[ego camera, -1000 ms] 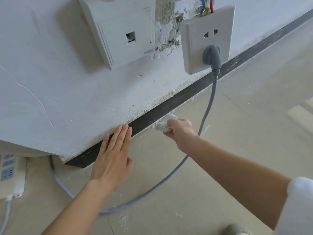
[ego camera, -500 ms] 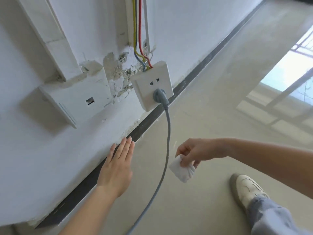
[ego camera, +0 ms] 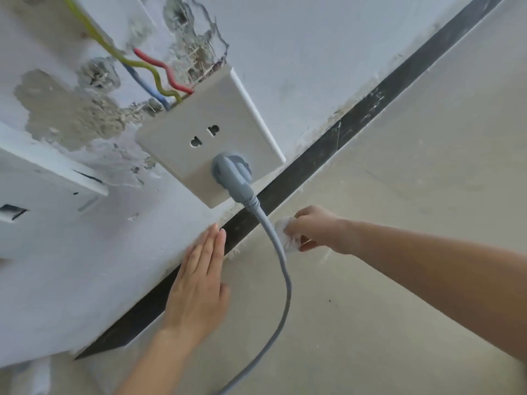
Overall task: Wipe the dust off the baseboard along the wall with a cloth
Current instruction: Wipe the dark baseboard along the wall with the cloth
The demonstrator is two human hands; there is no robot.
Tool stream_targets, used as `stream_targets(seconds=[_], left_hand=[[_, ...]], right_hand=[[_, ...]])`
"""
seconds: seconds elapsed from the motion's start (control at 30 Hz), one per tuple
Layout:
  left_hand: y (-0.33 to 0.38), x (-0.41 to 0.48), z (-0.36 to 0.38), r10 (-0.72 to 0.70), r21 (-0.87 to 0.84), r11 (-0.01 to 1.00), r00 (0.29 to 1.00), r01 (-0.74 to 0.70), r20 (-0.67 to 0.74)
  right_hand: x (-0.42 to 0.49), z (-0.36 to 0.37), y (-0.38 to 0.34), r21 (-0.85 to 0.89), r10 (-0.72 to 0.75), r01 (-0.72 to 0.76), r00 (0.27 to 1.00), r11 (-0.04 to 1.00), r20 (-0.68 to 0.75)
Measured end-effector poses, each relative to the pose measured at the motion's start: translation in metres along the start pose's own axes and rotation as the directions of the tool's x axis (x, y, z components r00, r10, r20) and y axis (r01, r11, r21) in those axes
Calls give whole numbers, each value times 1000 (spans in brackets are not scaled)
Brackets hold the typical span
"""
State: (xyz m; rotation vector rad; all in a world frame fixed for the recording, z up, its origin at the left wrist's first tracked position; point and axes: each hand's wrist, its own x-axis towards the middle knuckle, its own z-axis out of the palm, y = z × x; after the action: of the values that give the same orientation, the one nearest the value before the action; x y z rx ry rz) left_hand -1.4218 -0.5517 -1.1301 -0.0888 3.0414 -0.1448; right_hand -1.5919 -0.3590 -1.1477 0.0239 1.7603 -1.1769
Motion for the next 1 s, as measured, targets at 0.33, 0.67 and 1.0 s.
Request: stream_targets(seconds=[0.33,0.67,1.0], left_hand=[[48,12,-25,-400,-339,851,913,400,74],[45,23,-49,-379,-235,872,897,429,228],[45,19,-44,-336,-172,917,929,360,153]], right_hand=[[29,55,4,330,150,-292,907,898,392],[32,77,-13,471,149,-355,896,807,418],[38,38,-25,767,164,-342,939,543,303]])
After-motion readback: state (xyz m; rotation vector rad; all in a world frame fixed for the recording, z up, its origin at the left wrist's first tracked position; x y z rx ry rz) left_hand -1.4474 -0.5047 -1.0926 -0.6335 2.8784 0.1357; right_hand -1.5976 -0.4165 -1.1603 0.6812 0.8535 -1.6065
